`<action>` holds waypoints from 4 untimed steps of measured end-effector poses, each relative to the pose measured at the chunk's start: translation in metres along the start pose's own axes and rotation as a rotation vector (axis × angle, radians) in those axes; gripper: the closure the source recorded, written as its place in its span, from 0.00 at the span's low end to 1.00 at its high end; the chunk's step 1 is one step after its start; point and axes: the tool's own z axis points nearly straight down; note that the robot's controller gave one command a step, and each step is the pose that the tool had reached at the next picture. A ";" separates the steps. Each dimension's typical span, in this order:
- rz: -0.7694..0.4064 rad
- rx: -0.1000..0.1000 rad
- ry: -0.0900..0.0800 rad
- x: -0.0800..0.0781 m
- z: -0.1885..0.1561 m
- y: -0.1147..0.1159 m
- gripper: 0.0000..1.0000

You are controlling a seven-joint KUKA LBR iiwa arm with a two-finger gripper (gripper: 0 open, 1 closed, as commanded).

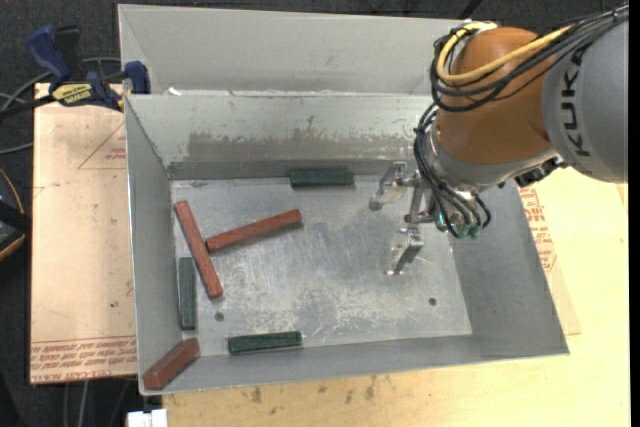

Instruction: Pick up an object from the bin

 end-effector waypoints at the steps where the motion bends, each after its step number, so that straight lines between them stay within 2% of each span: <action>1: -0.056 0.001 -0.003 0.029 0.025 0.036 0.00; 2: -0.046 -0.001 0.003 0.044 0.045 0.066 0.00; 3: -0.056 -0.001 0.001 0.038 0.069 0.074 0.00; 4: -0.180 0.000 0.001 0.048 0.097 0.094 0.00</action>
Offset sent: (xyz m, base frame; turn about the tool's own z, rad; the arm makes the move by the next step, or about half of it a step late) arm -0.0459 0.0774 -0.0537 -0.0153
